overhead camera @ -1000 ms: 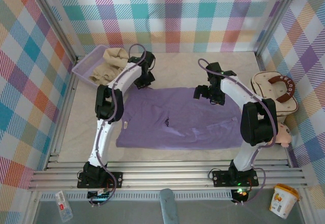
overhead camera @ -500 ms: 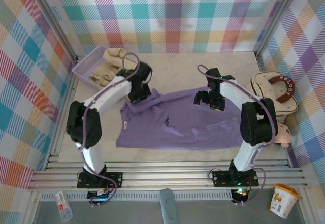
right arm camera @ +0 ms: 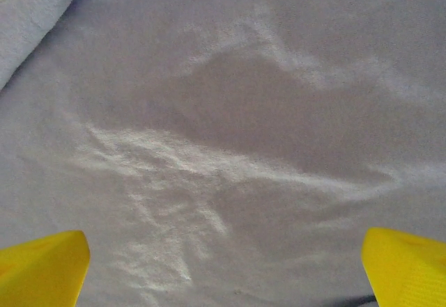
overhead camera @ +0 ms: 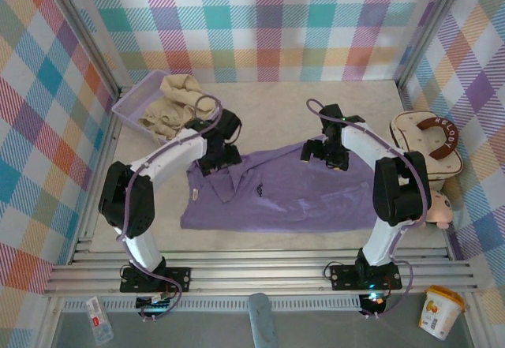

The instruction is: Fold and stack the mixed laundry pile

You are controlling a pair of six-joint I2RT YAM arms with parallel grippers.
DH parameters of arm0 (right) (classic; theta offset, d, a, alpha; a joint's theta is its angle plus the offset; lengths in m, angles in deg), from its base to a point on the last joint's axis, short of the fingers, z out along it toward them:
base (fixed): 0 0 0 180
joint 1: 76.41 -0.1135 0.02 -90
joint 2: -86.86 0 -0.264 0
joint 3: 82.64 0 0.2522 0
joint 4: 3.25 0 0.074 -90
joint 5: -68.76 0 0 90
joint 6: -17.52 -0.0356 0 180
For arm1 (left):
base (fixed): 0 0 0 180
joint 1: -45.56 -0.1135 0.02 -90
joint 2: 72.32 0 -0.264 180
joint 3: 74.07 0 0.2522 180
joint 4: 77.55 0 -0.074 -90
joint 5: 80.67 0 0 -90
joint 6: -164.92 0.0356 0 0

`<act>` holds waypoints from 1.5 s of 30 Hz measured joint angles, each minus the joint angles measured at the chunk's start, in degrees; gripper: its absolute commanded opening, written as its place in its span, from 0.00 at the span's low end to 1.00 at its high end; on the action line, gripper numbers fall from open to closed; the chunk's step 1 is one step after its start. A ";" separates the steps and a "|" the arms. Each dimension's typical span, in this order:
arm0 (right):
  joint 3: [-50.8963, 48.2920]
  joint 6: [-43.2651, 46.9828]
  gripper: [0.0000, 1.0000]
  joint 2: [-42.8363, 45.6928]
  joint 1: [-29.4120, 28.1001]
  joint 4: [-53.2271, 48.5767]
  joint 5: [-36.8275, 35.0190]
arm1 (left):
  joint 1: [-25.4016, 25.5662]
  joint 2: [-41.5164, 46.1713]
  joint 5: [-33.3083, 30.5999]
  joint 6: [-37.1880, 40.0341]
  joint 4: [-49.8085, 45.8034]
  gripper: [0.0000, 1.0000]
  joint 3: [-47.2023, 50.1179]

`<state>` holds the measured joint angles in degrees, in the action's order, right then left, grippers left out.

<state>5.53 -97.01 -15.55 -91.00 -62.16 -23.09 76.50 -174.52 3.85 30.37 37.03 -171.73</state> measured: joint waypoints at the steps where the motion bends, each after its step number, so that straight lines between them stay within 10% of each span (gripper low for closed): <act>1: 0.00 0.00 1.00 0.00 0.00 0.00 -0.02 | -0.52 -1.09 -0.15 0.04 0.74 0.73 -1.31; 13: -1.73 -0.02 1.00 0.39 0.48 -0.28 -1.53 | -1.40 -17.40 1.11 3.50 6.64 0.50 -6.86; 21: -1.90 -0.02 1.00 2.43 2.58 -0.42 -2.45 | -1.46 -19.96 -0.02 5.55 6.82 0.05 -10.75; 32: 4.26 1.14 1.00 0.44 9.97 -1.84 -3.54 | -1.46 -22.49 -4.94 15.04 2.38 0.04 -28.89; 45: 31.43 -4.70 0.97 -24.55 16.57 -2.56 -8.79 | -1.44 -26.88 -6.27 30.60 -0.94 0.07 -40.48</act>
<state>36.96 -101.71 -40.09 -74.43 -64.72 -31.88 75.06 -201.40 -2.42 60.97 36.09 -212.21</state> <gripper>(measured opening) 0.975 0.072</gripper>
